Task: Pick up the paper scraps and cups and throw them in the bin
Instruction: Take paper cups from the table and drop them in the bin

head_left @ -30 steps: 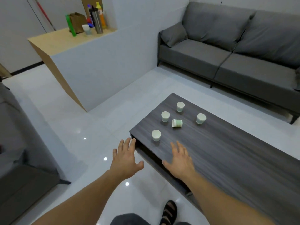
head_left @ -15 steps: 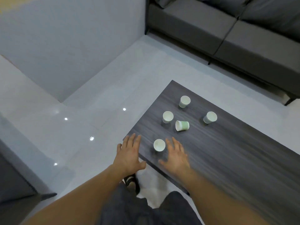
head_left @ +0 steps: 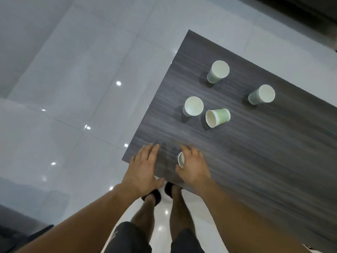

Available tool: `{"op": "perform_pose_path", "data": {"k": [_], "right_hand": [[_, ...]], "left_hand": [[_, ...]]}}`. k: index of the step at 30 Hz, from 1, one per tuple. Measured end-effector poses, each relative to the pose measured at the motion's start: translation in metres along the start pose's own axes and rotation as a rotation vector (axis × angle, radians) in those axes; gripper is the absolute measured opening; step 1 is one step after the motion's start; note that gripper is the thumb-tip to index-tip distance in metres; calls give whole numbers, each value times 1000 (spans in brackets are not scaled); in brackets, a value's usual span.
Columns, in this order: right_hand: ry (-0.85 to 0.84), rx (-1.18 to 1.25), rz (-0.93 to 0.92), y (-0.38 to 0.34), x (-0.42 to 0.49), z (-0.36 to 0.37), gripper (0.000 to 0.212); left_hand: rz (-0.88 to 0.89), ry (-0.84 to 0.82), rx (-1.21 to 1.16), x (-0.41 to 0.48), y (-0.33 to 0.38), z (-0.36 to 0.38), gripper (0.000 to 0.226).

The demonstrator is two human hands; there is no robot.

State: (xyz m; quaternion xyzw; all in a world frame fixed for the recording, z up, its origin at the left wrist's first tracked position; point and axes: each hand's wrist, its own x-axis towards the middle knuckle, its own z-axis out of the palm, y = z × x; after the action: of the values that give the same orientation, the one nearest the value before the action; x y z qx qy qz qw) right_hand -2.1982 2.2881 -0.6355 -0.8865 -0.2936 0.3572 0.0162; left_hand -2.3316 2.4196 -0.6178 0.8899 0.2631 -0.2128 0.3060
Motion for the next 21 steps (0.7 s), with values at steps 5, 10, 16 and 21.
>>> {"op": "perform_pose_path", "data": {"k": [5,10,16,21], "right_hand": [[55,415,59,-2,11,-9,85],[21,643,-80,-11,16,-44,96],[281,524,-176,-4,49,-95,70],[368,58,-170,4,103,-121,88]], "left_hand": [[109,16,-96,35,12,0,103],[194,6,-283,61,26,-23,81],[91,139,-331,64,25,-36,71],[-133,191,-381,60,23,-33,66]]}}
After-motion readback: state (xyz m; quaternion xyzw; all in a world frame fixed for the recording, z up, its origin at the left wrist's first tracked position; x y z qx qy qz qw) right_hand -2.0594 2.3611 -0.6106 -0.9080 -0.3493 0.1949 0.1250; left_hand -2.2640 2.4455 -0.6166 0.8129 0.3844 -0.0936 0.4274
